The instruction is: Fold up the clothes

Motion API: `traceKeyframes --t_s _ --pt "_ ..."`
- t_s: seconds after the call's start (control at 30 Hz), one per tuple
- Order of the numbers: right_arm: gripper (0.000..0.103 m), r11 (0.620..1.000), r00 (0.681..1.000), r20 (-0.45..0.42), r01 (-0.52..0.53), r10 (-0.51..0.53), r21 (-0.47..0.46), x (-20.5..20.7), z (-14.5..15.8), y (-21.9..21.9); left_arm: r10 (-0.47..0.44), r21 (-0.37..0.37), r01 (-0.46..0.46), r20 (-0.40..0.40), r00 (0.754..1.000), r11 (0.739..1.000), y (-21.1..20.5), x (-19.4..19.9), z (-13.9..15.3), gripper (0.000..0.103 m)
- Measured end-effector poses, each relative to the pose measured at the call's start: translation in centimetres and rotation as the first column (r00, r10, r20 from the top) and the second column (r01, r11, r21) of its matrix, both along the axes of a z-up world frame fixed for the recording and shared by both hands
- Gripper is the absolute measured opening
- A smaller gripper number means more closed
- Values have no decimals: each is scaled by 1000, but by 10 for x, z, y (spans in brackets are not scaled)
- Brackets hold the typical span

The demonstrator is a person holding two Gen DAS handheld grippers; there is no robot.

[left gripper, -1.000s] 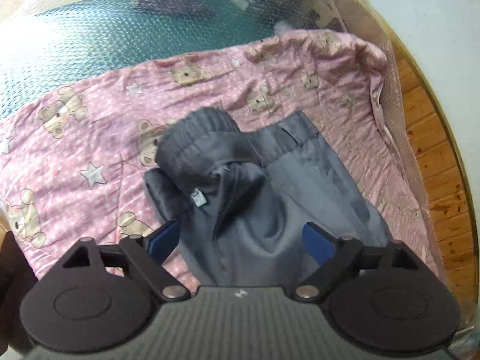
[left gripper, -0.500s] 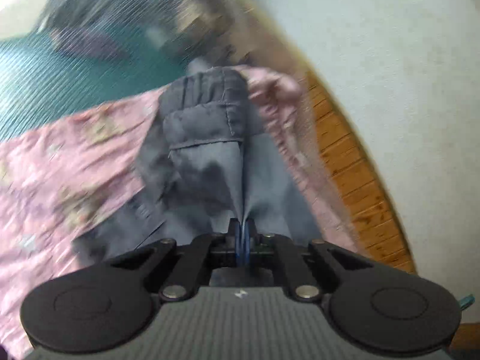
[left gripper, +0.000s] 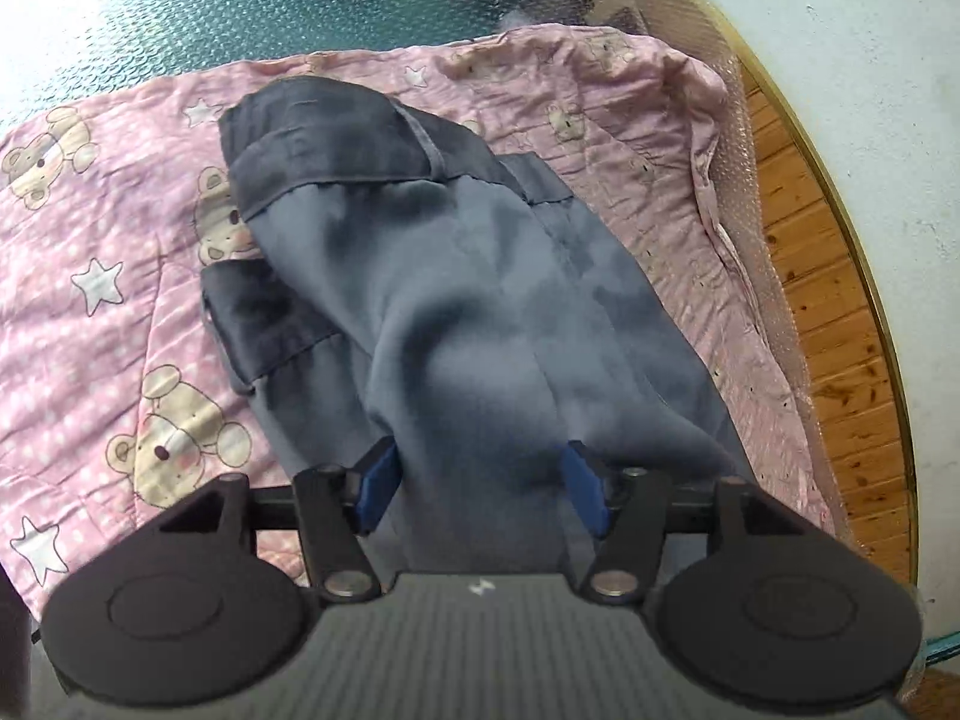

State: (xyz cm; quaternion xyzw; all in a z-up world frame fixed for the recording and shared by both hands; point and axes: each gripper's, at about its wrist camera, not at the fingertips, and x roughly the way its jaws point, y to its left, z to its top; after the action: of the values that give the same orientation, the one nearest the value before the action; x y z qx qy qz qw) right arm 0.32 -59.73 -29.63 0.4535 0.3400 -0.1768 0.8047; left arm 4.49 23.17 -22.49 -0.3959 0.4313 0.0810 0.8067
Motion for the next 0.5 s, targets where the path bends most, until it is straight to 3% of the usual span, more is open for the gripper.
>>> traceKeyframes --t_s 0.03,0.07,0.1,0.17,0.23,0.3,0.37,0.5 --pt "62 1000 1000 2 -7 7 2 5 -1 -4 -3 7 3 -3 1000 1000 -5 2 0 59" --pt "48 1000 1000 8 -22 22 7 10 1 -6 -2 16 3 -7 1000 1000 -7 3 -1 59" --pt "9 999 999 14 -43 43 4 18 6 -6 0 25 0 -10 1000 1000 -9 4 -1 59" --pt "5 995 995 43 -88 90 -57 32 30 -2 10 27 -10 -9 1000 1000 -7 5 0 59" --pt "1 982 982 124 -126 144 -142 40 74 4 20 27 -20 -7 1000 999 -5 5 2 58" --pt "0 967 946 273 -110 173 -230 34 135 7 31 27 -31 -5 1000 999 -3 5 4 58" --pt "0 950 896 413 -31 165 -311 6 190 2 42 27 -42 -3 999 999 -1 5 6 58" --pt "0 917 916 402 154 7 -367 -64 208 -37 46 22 -46 3 999 999 1 -5 5 59"
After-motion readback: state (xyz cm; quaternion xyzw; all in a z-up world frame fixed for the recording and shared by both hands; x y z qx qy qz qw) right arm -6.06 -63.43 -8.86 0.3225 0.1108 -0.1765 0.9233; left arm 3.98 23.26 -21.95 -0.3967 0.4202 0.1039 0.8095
